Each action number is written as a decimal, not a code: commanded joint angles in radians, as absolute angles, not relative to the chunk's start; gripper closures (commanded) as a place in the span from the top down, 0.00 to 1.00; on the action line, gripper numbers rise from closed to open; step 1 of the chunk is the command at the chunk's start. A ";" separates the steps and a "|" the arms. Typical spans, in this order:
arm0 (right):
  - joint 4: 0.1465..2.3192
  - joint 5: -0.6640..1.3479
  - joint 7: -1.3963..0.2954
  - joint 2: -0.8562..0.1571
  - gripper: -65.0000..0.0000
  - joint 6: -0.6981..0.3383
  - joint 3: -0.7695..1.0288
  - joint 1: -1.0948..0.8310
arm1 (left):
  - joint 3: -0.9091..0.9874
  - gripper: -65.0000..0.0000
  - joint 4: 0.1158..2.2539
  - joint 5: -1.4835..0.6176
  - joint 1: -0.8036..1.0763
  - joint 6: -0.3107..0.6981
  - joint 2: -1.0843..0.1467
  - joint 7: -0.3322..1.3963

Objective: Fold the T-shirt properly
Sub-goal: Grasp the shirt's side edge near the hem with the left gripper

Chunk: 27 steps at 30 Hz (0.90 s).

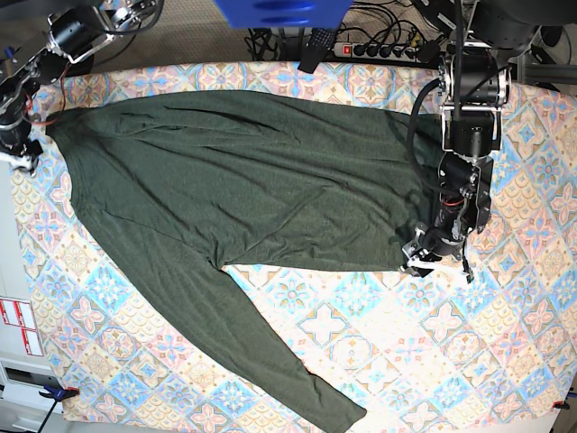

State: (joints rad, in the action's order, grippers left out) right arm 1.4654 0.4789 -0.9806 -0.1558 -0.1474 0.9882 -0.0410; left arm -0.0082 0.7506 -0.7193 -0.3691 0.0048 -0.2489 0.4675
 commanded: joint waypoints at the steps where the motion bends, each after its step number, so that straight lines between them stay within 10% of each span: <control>1: 1.480 0.481 -0.972 -0.176 0.35 -0.148 0.992 -0.045 | -0.012 0.47 0.748 -0.722 -0.375 -0.001 -0.245 0.493; 5: 1.480 0.481 -0.972 -0.176 0.35 -0.148 0.993 -0.045 | -0.013 0.44 0.751 -0.720 -0.357 0.002 -0.234 0.498; 11: 1.478 0.481 -0.972 -0.176 0.35 -0.148 0.990 -0.045 | -0.012 0.00 0.754 -0.728 -0.348 0.004 -0.232 0.496; 27: 1.392 0.481 -0.963 -0.308 0.35 -0.150 0.575 0.065 | -0.007 0.00 1.241 -0.723 -0.104 0.001 -0.289 0.499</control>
